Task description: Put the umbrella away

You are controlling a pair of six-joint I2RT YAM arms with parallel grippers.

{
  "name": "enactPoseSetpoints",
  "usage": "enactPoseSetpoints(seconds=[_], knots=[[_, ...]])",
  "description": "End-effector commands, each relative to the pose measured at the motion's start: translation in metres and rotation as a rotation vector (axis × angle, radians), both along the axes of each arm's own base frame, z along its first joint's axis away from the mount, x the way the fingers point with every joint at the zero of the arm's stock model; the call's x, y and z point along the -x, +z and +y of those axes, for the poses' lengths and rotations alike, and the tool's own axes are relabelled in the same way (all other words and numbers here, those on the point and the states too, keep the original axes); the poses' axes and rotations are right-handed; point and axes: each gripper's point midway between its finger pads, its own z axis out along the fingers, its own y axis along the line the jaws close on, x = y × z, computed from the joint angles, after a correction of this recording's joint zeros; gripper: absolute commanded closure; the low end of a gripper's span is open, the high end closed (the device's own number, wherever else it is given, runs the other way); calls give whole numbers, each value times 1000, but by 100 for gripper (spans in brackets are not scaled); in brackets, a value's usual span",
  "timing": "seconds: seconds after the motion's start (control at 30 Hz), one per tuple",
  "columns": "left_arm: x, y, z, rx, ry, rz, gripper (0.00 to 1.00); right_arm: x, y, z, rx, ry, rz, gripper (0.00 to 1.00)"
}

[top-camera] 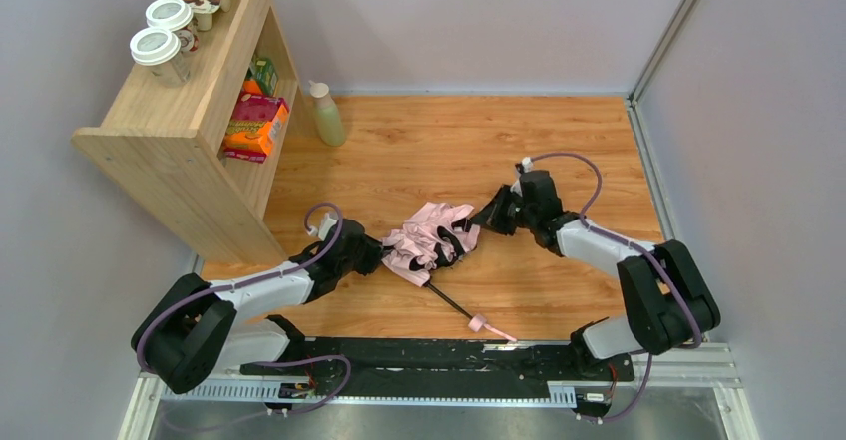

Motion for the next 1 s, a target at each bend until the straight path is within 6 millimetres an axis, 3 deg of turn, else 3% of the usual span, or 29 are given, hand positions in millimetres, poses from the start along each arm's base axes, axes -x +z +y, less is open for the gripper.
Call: enactPoseSetpoints(seconds=[0.0,0.07,0.17,0.33,0.43,0.6,0.77,0.97], knots=[[15,-22,16,-125,-32,50,100,-40,110,23,-50,120,-420,100],[15,-22,15,-121,-30,47,100,-46,146,43,-138,200,-512,100],[15,-21,16,-108,-17,41,100,-47,176,70,-259,301,-562,100],[14,-13,15,-106,-11,24,100,-59,191,94,-264,378,-678,100],[13,-10,14,-98,-5,17,100,-78,169,95,-165,379,-674,100],[17,-10,13,-98,-9,37,100,-110,100,77,45,344,-669,100],[21,-11,11,-89,-10,53,100,-144,42,57,18,297,-578,100],[21,-7,12,-86,-6,48,100,-142,15,58,-85,277,-480,100]])
